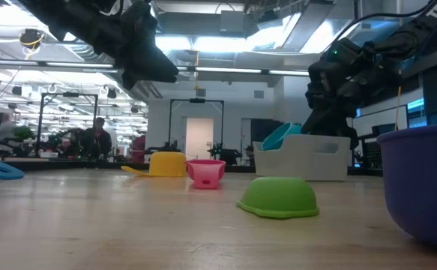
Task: Nest measuring cups in basket
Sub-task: Put the light blue measuring cup into the grey bin
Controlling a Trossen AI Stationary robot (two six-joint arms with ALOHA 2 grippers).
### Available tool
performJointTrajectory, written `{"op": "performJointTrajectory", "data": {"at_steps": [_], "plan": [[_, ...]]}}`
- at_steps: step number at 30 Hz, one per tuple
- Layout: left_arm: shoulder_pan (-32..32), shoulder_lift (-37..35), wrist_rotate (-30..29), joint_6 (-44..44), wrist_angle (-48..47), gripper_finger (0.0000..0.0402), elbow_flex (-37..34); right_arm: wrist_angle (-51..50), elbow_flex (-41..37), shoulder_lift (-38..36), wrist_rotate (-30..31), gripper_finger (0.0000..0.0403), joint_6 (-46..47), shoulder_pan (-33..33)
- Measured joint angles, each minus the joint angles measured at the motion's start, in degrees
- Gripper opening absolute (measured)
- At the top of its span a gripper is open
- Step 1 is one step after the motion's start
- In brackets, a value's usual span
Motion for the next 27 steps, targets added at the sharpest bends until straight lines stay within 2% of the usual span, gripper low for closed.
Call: {"op": "performJointTrajectory", "data": {"at_steps": [20,27], "plan": [[0.02,0.02,0.00,0.02,-0.02,0.0095,0.00,-0.27,0.00,0.00,1.30,0.0018,0.02,0.02],[0.00,0.02,0.00,0.02,-0.02,0.0095,0.00,-0.36,0.00,0.00,1.32,0.0042,0.00,0.02]]}}
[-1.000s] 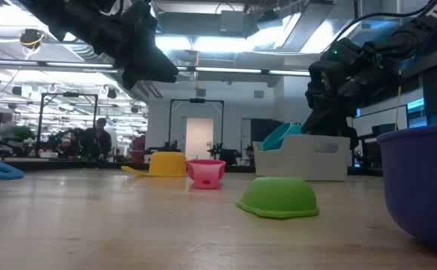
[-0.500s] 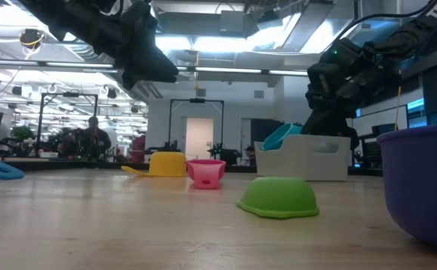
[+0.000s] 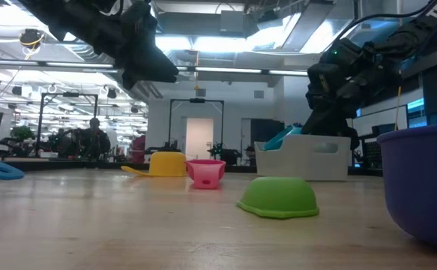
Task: Nest measuring cups in basket
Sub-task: Put the light blue measuring cup into the grey bin
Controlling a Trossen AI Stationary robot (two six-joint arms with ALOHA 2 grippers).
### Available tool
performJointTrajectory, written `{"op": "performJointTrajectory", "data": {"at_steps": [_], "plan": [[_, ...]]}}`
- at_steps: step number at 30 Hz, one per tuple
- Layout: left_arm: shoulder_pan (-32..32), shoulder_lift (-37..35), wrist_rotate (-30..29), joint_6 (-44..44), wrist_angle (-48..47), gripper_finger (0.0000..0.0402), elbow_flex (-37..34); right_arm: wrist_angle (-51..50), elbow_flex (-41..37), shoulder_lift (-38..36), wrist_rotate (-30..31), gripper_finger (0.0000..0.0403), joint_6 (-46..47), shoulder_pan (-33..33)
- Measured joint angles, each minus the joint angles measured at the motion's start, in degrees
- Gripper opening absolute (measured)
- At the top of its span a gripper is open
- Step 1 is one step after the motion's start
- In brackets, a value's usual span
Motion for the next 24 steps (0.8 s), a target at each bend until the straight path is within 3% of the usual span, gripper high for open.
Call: {"op": "performJointTrajectory", "data": {"at_steps": [24], "plan": [[0.02,0.00,0.00,0.02,0.00,0.0095,0.02,-0.99,0.00,0.00,-0.07,0.0048,0.03,0.00]]}}
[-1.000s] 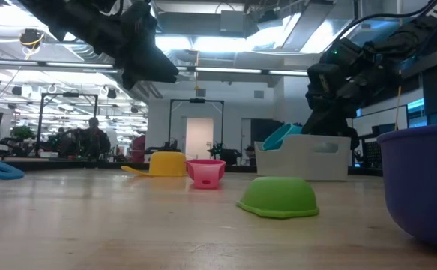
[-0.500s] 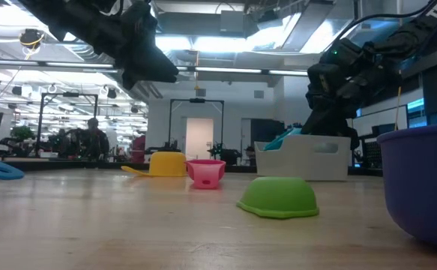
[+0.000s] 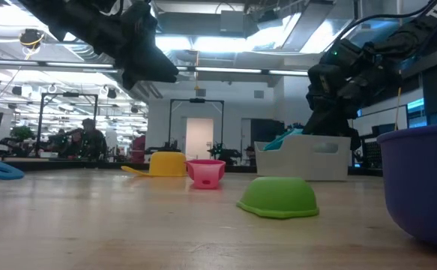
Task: Nest measuring cups in basket
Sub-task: Put the light blue measuring cup into the grey bin
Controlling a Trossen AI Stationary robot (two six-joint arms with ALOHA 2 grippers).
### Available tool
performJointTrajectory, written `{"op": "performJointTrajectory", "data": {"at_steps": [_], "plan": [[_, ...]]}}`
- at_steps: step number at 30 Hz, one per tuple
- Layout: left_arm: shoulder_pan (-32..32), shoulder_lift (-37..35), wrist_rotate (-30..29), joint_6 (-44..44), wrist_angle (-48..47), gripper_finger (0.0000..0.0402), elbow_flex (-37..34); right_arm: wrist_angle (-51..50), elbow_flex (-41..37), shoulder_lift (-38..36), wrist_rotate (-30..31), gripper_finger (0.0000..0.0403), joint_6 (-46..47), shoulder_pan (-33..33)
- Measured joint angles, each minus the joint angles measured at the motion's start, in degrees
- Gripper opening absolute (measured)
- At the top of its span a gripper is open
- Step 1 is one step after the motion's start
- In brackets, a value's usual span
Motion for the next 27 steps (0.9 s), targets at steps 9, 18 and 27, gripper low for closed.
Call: {"op": "performJointTrajectory", "data": {"at_steps": [9,18,27], "plan": [[0.00,0.00,-0.02,0.00,0.00,0.0095,0.00,-1.10,0.00,0.00,0.87,0.0048,-0.01,0.00],[0.00,0.00,-0.02,0.00,0.00,0.0095,0.00,-1.06,0.00,0.00,1.23,0.0049,0.21,0.00],[0.00,0.00,0.00,0.00,0.00,0.0095,0.00,-1.17,0.00,0.00,-2.99,0.0049,2.72,0.00]]}}
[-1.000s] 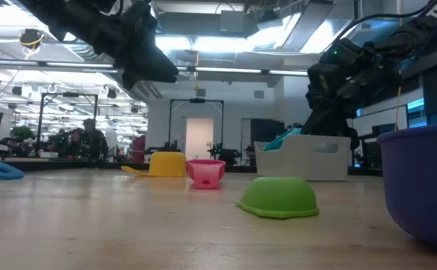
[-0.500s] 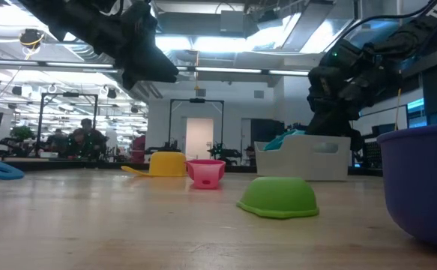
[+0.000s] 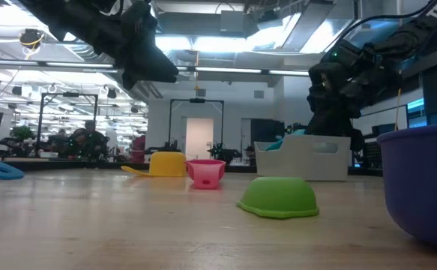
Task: Nest measuring cups in basket
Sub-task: Put the light blue measuring cup into the grey bin
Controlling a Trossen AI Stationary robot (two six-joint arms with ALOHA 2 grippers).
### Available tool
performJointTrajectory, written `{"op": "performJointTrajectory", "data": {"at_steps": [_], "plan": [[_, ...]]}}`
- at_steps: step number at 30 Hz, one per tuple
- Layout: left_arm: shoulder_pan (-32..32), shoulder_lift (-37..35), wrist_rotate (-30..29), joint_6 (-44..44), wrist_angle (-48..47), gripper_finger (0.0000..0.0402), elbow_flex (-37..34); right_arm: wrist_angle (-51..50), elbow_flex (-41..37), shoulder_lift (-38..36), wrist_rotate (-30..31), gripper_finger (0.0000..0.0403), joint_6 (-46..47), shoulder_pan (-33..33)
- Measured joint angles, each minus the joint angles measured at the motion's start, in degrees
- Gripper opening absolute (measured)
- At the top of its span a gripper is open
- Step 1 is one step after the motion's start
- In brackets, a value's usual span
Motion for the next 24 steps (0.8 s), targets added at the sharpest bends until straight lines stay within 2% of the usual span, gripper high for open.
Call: {"op": "performJointTrajectory", "data": {"at_steps": [24], "plan": [[0.00,0.00,-0.02,-0.04,-0.02,0.0095,0.00,-0.09,0.00,0.00,0.44,0.0048,0.09,0.00]]}}
